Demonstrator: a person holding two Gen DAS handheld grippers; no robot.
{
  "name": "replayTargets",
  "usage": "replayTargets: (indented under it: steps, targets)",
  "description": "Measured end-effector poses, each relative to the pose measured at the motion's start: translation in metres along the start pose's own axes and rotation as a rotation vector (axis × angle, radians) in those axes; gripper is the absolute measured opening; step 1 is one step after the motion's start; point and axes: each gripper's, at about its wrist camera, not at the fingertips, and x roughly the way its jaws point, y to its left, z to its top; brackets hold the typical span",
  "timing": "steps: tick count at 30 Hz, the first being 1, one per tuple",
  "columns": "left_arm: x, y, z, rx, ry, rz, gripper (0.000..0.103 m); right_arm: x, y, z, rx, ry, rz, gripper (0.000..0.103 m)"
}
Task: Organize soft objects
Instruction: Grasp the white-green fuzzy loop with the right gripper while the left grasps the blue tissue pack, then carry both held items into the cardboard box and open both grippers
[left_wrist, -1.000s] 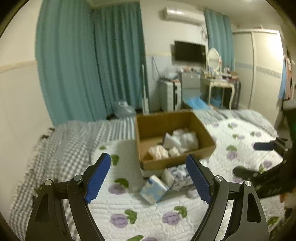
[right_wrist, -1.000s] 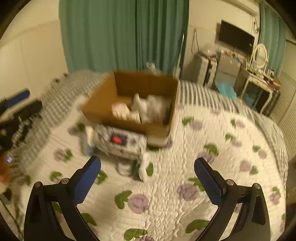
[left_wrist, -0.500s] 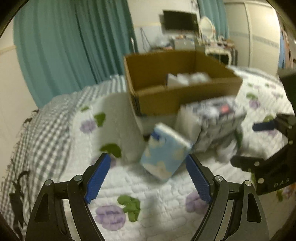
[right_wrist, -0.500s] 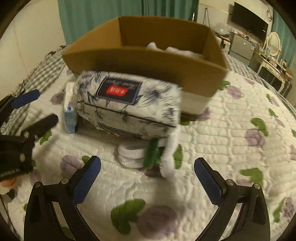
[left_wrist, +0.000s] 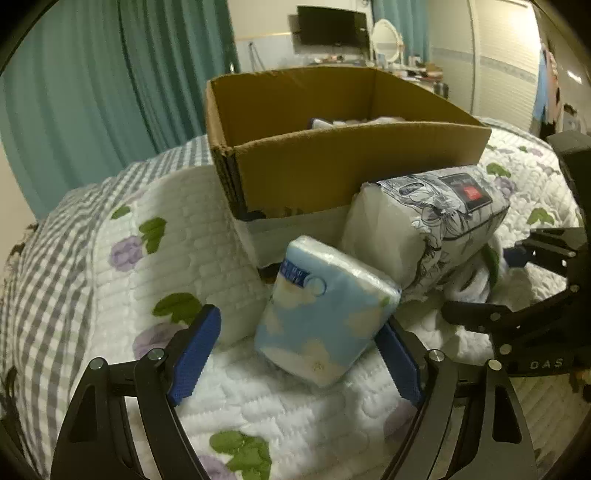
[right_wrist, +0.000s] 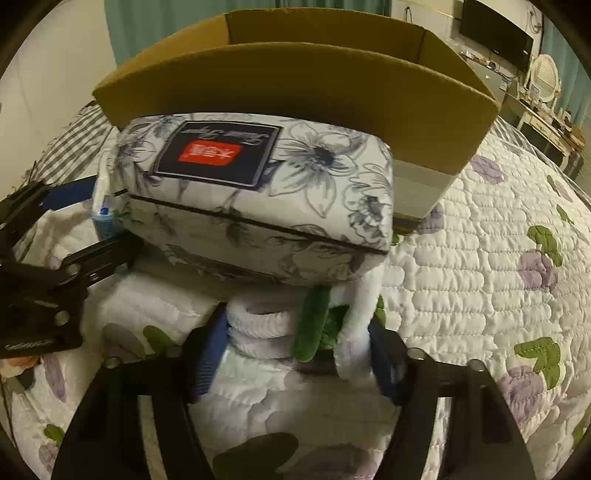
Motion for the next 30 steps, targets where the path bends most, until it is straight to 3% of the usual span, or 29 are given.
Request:
replayTargets:
  steps: [5, 7, 9, 14, 21, 30]
  targets:
    - [0.005, -0.003, 0.002, 0.009, -0.015, -0.034, 0.081, -0.005, 0.000, -0.002, 0.010, -0.010, 0.006, 0.064]
    - [0.005, -0.005, 0.002, 0.016, -0.023, -0.051, 0.063, -0.009, -0.005, -0.002, 0.019, -0.014, 0.011, 0.063]
    - [0.005, -0.003, 0.002, 0.022, -0.016, -0.077, 0.057, -0.012, -0.005, -0.003, 0.022, -0.016, 0.013, 0.063]
    - [-0.012, -0.006, 0.001, 0.025, -0.055, -0.076, 0.054, -0.021, -0.007, -0.008, 0.022, -0.024, 0.014, 0.063]
    - [-0.036, 0.005, -0.006, -0.090, -0.048, -0.105, 0.053, -0.047, 0.001, -0.017, 0.008, -0.049, 0.030, 0.063]
    - [-0.087, -0.009, -0.003, -0.113, -0.057, -0.056, 0.053, -0.113, 0.004, -0.011, 0.014, -0.166, 0.068, 0.063]
